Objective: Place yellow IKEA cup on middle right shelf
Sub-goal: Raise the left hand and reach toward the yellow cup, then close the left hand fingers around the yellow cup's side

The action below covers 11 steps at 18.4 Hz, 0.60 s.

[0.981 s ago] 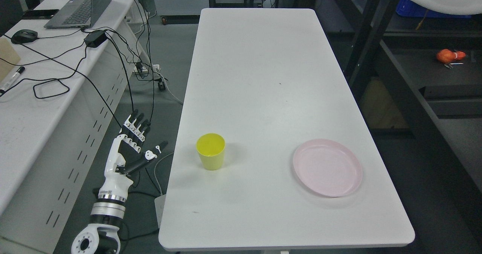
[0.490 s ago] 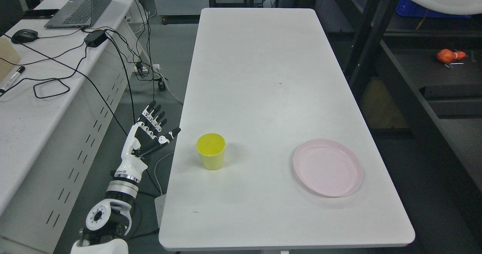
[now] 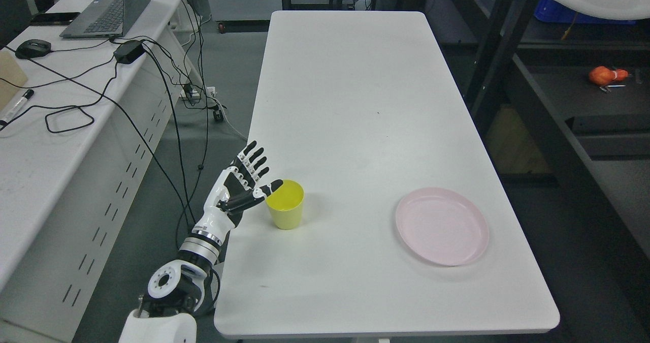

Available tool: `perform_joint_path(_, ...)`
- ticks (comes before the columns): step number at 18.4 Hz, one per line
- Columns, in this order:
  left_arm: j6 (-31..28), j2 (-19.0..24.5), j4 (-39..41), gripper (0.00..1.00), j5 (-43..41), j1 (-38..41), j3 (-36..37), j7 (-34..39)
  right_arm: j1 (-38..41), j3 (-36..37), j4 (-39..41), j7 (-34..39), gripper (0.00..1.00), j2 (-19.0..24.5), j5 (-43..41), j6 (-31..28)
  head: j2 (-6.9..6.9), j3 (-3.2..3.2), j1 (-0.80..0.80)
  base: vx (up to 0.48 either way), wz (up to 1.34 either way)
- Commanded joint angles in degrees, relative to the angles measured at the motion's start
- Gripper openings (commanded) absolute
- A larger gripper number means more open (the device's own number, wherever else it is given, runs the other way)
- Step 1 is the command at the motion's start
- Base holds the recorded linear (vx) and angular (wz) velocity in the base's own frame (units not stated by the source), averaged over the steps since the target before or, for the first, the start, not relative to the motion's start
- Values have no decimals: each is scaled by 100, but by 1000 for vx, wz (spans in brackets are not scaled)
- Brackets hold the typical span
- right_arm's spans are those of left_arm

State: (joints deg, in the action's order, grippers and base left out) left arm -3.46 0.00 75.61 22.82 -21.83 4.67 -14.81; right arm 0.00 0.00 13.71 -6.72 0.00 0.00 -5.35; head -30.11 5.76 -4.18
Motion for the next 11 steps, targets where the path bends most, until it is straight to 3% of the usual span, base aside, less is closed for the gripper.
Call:
perform_joint_path(1,-216,100,-406,94,30,-41,1044,-4,79,-97,0,4,99,-100,-141,-2,0,0,0,0,0)
perform_joint_path(11,-216,100,-529,94,-120,-67,1220,-276,79,-97,0,4,99,-100,-141,-2,0,0,0,0,0)
